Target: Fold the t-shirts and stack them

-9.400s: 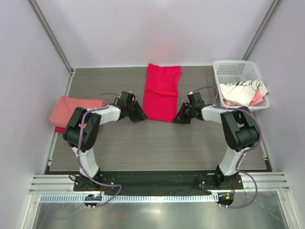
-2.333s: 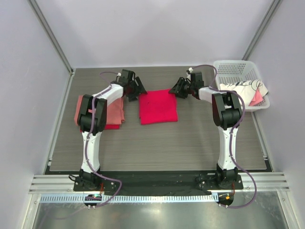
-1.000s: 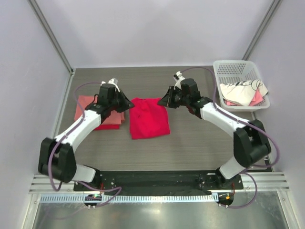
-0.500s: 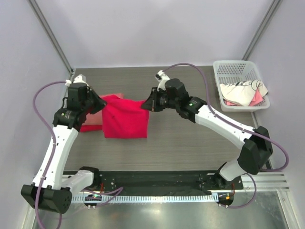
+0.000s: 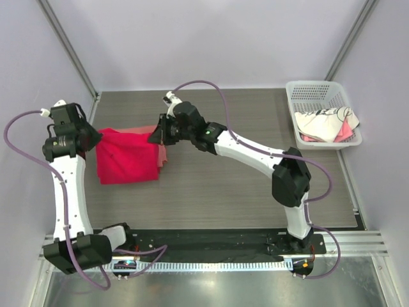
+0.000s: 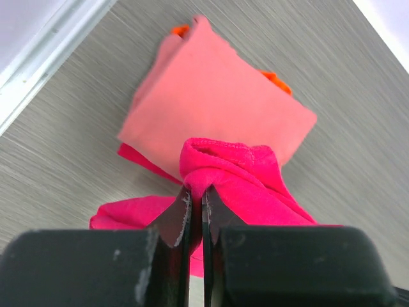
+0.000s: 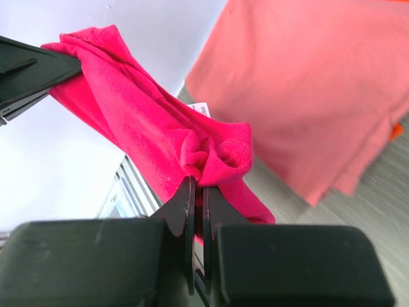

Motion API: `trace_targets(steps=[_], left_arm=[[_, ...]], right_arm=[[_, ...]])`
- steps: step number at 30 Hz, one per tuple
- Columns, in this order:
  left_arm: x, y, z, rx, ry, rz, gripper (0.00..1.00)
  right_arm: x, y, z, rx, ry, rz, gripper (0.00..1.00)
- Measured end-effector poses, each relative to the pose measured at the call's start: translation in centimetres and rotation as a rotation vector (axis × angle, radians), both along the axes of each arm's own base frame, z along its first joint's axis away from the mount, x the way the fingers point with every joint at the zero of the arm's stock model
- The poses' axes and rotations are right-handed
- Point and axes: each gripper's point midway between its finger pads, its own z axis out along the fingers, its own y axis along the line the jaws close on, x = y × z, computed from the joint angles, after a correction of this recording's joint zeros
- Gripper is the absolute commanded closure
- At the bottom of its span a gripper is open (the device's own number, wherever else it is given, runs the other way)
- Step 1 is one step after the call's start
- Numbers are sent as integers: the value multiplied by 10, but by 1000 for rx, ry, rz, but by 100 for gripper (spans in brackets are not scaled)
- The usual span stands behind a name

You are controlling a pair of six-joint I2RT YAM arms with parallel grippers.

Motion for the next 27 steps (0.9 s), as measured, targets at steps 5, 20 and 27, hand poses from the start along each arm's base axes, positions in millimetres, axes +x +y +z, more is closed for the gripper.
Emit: trace_targets(steps=[5, 20, 27], left_arm=[[17, 22, -5, -19, 33, 44, 100], [89, 40, -71, -212, 151, -6, 100], [128, 43, -79, -278, 147, -10, 100]], right_arm=[[18, 23, -4, 18, -1, -4, 99], [77, 42, -49, -9, 17, -58, 99], [114, 35, -60, 19, 17, -73, 99]])
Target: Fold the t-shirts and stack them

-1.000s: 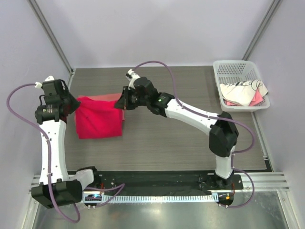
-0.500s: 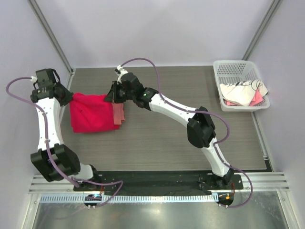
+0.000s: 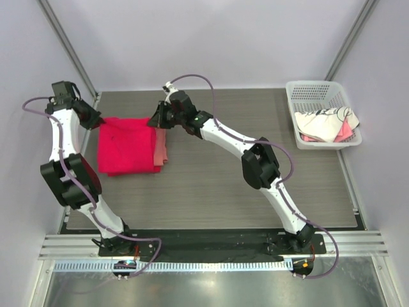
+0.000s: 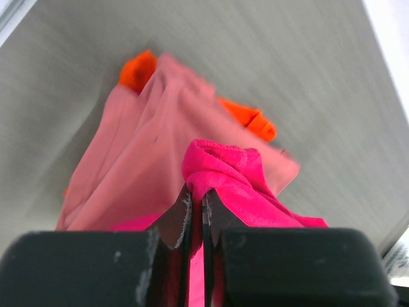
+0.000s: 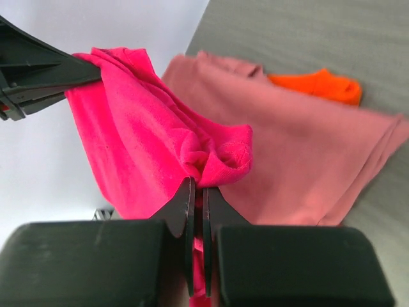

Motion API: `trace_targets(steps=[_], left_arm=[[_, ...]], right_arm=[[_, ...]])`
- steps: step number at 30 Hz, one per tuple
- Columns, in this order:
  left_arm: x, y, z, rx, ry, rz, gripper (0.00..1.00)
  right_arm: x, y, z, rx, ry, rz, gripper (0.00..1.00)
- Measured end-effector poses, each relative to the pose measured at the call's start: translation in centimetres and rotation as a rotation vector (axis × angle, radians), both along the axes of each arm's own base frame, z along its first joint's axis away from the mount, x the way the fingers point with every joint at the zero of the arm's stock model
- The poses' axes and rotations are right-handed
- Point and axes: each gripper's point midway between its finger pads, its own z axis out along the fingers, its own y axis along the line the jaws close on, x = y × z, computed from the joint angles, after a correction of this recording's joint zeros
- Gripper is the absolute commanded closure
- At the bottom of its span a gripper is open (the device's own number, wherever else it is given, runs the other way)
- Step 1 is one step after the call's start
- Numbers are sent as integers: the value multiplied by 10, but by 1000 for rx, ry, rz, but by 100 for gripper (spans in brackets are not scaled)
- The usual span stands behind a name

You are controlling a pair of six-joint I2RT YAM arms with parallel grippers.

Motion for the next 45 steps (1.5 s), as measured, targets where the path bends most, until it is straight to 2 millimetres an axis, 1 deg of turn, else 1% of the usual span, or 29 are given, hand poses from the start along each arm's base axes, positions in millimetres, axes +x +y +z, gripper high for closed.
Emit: trace_targets(steps=[2, 3, 4, 5, 6, 7, 8, 9, 11, 13, 14, 15, 17, 19, 20, 22, 24, 26, 27, 28, 29, 31, 32, 33, 35, 39, 41, 43, 45], left_arm=[[15, 3, -3, -12, -8, 4, 97], [22, 5, -8, -19, -10, 3, 75], [29, 6, -14, -26, -6, 2, 58], [35, 8, -22, -33, 1, 1, 44], [41, 10, -33, -40, 10, 4, 32], [47, 12, -44, -50, 21, 2, 24], [53, 14, -56, -61, 32, 5, 18], [55, 15, -69, -72, 53, 6, 11], [53, 15, -91, -91, 102, 6, 1], [50, 16, -97, -85, 122, 15, 1], [49, 17, -93, -73, 117, 20, 0], [47, 19, -85, -56, 104, 23, 1], [41, 22, -61, -10, 64, 39, 0], [33, 25, -22, 53, -3, 55, 1], [28, 26, -1, 91, -42, 67, 0], [16, 26, 43, 162, -123, 89, 0], [3, 22, 86, 225, -210, 105, 1], [-7, 13, 112, 257, -268, 104, 2], [-9, 7, 121, 261, -290, 94, 3], [-10, -1, 125, 251, -309, 79, 4], [-10, -7, 125, 237, -316, 64, 6], [-6, -21, 111, 176, -317, 35, 6], [-3, -27, 98, 141, -309, 23, 7], [-1, -33, 78, 94, -287, 11, 7], [2, -43, 43, 13, -245, 9, 7], [2, -57, -26, -124, -203, 44, 7], [2, -62, -52, -179, -220, 80, 8], [-3, -63, -77, -220, -235, 128, 7], [-11, -61, -96, -245, -254, 181, 7]], right_arm=[[16, 3, -2, 35, -18, -1, 94], [23, 5, -4, 51, -26, -5, 94], [32, 6, -9, 65, -32, -11, 88], [42, 6, -15, 79, -42, -21, 76], [51, 7, -24, 87, -45, -32, 55], [59, 6, -33, 91, -43, -48, 6], [67, 4, -45, 88, -42, -64, 1], [75, 0, -59, 82, -34, -80, 0], [86, -7, -78, 71, -20, -100, 0], [90, -17, -96, 55, 0, -115, 0], [92, -23, -101, 54, -1, -124, 0], [92, -30, -107, 46, 4, -132, 0], [86, -43, -118, 13, 25, -143, 0], [79, -50, -117, -6, 23, -139, 0], [76, -51, -111, -9, 14, -134, 0], [71, -52, -94, -7, -10, -121, 0], [63, -56, -70, 1, -47, -109, 0], [55, -62, -43, 13, -80, -100, 0], [51, -65, -32, 19, -93, -96, 0], [46, -69, -18, 31, -110, -91, 3], [42, -73, -2, 53, -130, -86, 8], [37, -79, 12, 81, -143, -77, 14], [34, -83, 18, 99, -145, -70, 16], [34, -87, 21, 113, -144, -66, 21], [36, -95, 20, 133, -132, -62, 24], [35, -109, -2, 140, -63, -53, 30], [32, -114, -12, 155, -28, -44, 34], [26, -116, -20, 170, 4, -32, 34], [19, -117, -28, 184, 29, -16, 34]])
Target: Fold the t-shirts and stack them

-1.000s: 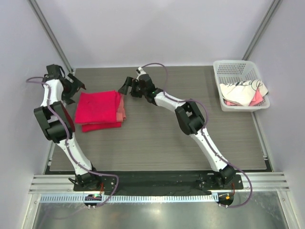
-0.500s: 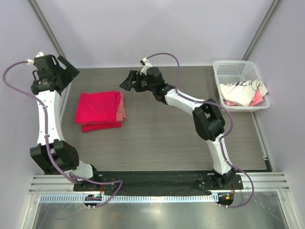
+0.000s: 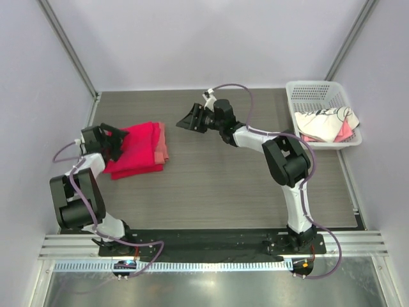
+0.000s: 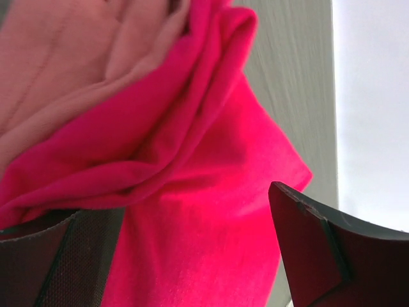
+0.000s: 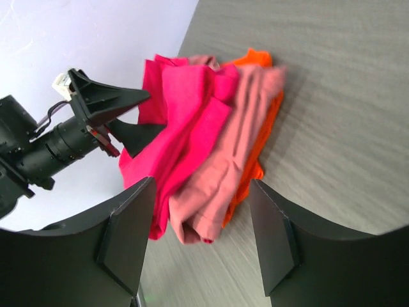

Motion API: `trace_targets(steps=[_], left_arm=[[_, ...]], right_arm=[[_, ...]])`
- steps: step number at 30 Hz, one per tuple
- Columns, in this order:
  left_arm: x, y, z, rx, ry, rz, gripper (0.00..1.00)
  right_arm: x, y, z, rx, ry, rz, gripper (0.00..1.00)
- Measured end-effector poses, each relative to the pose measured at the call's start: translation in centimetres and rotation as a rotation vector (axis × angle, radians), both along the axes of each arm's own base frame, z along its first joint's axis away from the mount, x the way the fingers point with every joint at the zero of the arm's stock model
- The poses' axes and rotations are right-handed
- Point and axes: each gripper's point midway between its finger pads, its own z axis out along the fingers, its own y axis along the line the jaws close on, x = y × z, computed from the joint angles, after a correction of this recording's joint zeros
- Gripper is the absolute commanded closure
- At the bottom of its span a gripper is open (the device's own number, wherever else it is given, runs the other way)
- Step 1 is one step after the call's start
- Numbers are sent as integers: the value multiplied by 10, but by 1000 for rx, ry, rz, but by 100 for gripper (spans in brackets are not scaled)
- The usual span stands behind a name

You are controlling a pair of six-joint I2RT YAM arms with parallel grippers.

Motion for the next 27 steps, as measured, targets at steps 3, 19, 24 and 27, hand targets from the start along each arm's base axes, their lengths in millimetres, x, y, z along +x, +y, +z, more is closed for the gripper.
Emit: trace_targets(steps=[3, 19, 24, 27], left_arm=[[-13, 10, 1, -11, -60, 92, 7], [-5, -46, 137, 211, -319, -38, 6], [3, -137, 145, 300, -313, -275, 6], [8, -168, 110, 340, -221, -368, 7]], right_arm=[[-8, -5, -15, -1, 34, 10, 34], [-26, -42, 13, -47, -16, -12, 23], [-39, -80, 23, -66, -30, -75, 22], [-44, -118, 18, -84, -14, -162, 20]])
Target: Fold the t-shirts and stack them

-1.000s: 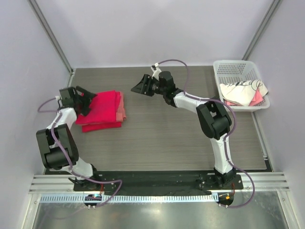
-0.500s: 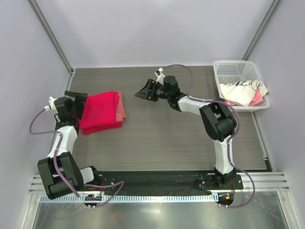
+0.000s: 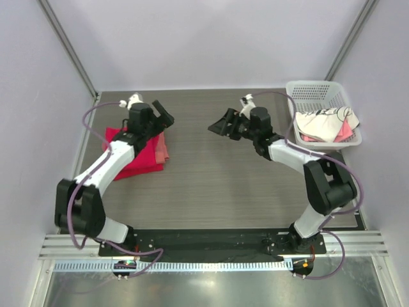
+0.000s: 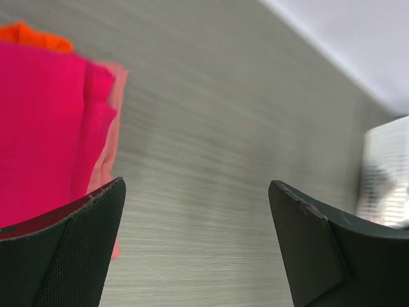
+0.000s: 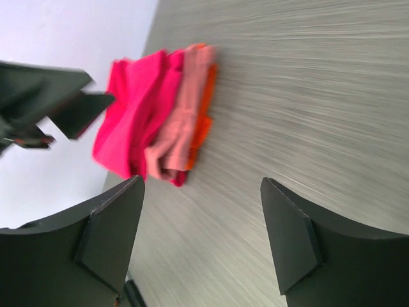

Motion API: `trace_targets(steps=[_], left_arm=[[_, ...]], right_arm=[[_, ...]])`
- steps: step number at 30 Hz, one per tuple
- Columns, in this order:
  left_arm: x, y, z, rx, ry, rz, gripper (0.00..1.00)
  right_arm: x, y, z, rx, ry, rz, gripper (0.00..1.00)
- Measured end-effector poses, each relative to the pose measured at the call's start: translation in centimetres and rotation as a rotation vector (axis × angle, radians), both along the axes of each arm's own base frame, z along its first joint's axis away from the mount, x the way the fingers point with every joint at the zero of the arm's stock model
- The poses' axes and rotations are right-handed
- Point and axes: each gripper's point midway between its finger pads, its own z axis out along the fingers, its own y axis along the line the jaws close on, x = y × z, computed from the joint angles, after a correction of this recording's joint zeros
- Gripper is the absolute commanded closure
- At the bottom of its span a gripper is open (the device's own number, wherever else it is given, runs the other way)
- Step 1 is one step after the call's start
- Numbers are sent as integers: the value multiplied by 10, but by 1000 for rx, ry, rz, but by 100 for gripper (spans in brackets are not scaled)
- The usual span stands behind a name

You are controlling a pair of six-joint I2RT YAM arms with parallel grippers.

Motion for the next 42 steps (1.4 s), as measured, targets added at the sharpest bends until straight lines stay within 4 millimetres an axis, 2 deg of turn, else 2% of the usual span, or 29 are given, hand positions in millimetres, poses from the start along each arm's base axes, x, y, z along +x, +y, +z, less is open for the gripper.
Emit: trace_targets(steps=[4, 6, 8, 11, 14, 22, 29, 32, 34, 36, 39, 41, 42], left_arm=[[6, -25, -60, 121, 160, -52, 8], [9, -33, -85, 207, 244, -69, 10], [15, -42, -101, 290, 307, -90, 11], [19, -49, -117, 377, 373, -109, 11], [9, -43, -130, 428, 439, -128, 11], [-11, -35, -164, 490, 567, -189, 11], [-25, -31, -186, 502, 616, -237, 11], [-22, -22, -185, 413, 606, -209, 13], [-18, -5, -181, 311, 584, -159, 12], [-16, 24, -178, 242, 557, -76, 9], [-27, 72, -177, 193, 547, 86, 9], [-40, 93, -178, 185, 560, 159, 9], [-45, 96, -179, 184, 563, 176, 9]], right_arm=[[-8, -46, -3, -33, 1, -132, 18], [-16, -57, 0, -51, -9, -163, 18], [-23, -63, 8, -58, -35, -174, 24], [-30, -72, 16, -67, -67, -194, 28], [-33, -82, 19, -78, -80, -221, 29], [-40, -96, -5, -122, -23, -259, 30], [-52, -105, -11, -146, -23, -280, 30], [-55, -110, -15, -164, -26, -297, 30], [-56, -115, -19, -182, -25, -310, 29], [-58, -121, -25, -202, -22, -328, 27], [-63, -133, -35, -241, -14, -365, 22], [-65, -145, -40, -275, -4, -404, 19], [-65, -151, -41, -291, -3, -426, 16]])
